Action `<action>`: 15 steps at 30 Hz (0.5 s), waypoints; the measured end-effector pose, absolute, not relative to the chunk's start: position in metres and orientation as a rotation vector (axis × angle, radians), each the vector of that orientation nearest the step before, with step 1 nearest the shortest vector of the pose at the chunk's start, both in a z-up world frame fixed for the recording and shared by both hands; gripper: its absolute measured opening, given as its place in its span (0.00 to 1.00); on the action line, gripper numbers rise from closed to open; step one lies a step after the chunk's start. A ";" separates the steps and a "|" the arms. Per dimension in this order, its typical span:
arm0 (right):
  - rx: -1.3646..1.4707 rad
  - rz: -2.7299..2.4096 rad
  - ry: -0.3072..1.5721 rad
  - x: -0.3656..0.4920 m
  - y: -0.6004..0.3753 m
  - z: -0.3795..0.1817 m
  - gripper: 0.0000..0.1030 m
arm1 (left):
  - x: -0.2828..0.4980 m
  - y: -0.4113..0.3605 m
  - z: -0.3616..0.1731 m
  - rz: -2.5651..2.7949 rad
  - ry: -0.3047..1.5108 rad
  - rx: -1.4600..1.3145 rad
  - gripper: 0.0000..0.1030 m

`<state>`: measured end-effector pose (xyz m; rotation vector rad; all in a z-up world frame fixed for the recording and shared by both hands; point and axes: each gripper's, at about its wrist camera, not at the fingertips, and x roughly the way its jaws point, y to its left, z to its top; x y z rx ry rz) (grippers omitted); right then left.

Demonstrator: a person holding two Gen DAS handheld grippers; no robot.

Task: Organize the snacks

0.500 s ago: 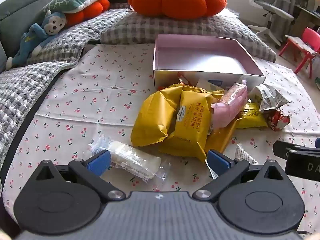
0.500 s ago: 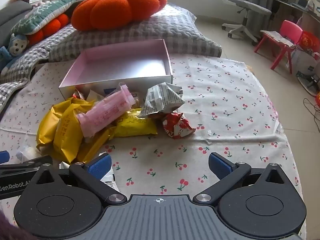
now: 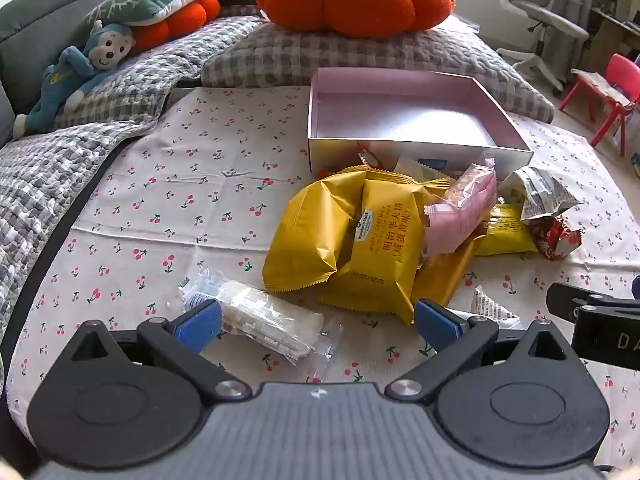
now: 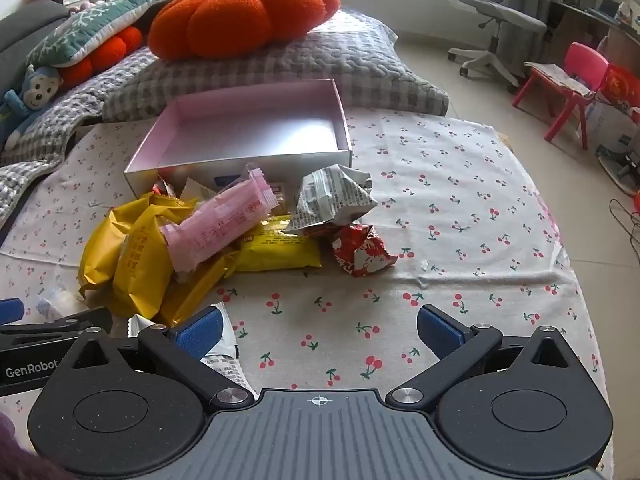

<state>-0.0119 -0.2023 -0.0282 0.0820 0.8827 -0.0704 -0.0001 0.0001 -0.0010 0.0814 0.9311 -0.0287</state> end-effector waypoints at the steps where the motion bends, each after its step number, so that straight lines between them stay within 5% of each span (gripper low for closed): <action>1: 0.081 -0.064 0.887 -0.010 -0.204 -0.028 1.00 | 0.000 0.000 -0.001 -0.029 0.932 0.082 1.00; 15: 0.073 -0.060 0.885 -0.011 -0.204 -0.026 1.00 | 0.000 0.000 -0.001 -0.030 0.933 0.082 1.00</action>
